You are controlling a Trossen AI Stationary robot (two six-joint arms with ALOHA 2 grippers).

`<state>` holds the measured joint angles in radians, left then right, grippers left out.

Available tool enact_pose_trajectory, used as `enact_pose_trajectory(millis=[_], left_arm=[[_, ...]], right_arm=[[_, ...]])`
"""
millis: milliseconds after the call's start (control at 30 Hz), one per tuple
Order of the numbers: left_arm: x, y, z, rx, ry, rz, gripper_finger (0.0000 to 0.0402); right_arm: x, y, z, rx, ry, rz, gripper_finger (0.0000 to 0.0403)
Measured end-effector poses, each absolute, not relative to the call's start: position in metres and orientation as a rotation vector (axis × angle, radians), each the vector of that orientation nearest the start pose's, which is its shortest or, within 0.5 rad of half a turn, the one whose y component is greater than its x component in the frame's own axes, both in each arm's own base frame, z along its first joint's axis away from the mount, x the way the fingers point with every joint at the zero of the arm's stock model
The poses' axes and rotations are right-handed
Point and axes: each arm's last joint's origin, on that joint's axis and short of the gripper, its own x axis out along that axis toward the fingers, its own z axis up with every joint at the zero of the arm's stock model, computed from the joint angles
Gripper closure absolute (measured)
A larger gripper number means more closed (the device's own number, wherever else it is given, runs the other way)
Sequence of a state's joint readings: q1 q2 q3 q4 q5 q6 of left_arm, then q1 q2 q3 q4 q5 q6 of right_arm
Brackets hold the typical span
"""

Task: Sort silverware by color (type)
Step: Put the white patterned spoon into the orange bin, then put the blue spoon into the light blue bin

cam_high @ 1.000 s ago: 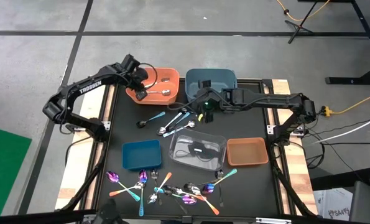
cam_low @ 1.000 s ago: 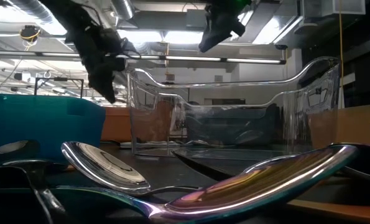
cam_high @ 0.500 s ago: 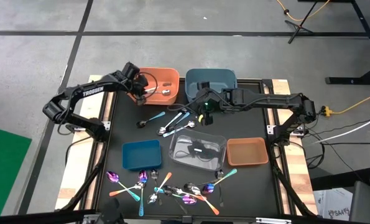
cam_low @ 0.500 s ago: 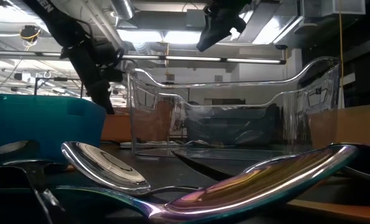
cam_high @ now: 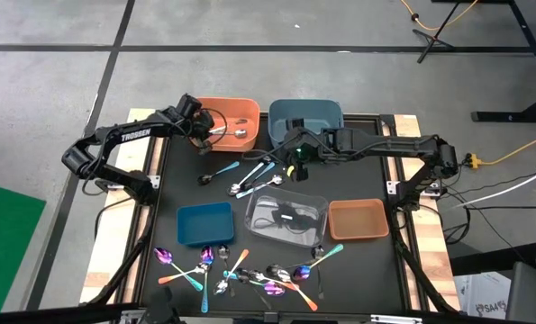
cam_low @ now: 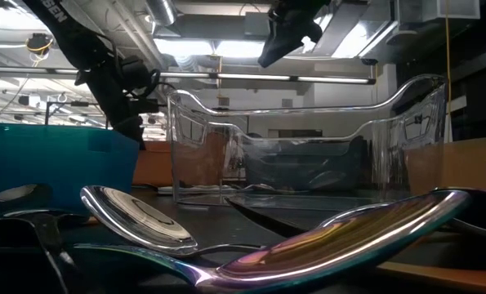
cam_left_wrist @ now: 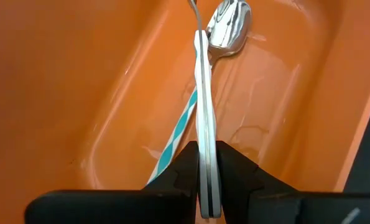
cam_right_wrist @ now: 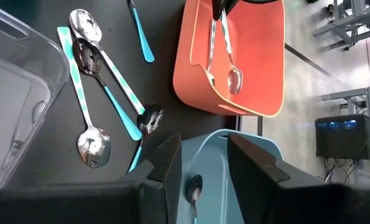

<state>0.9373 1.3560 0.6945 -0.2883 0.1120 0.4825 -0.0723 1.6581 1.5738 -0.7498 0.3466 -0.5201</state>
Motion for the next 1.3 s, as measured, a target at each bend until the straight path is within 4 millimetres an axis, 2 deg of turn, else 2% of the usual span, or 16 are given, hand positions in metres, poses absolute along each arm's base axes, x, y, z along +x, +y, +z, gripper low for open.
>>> enact_pose_trajectory(millis=[400,833,1300], left_arm=[[0.151,0.2,0.18,-0.059,0.99,0.532,0.0328],[0.151,0.2,0.18,-0.06,0.987,0.534,0.0312],[0.151,0.201,0.181,-0.053,0.988,0.547,0.0313]], right_arm=[[0.354,-0.036,0.335,-0.596,0.92,-0.17,0.0285],[0.354,-0.035,0.335,-0.597,0.928,-0.167,0.0285],[0.335,-0.034,0.322,-0.416,1.131,-0.212,0.0285]])
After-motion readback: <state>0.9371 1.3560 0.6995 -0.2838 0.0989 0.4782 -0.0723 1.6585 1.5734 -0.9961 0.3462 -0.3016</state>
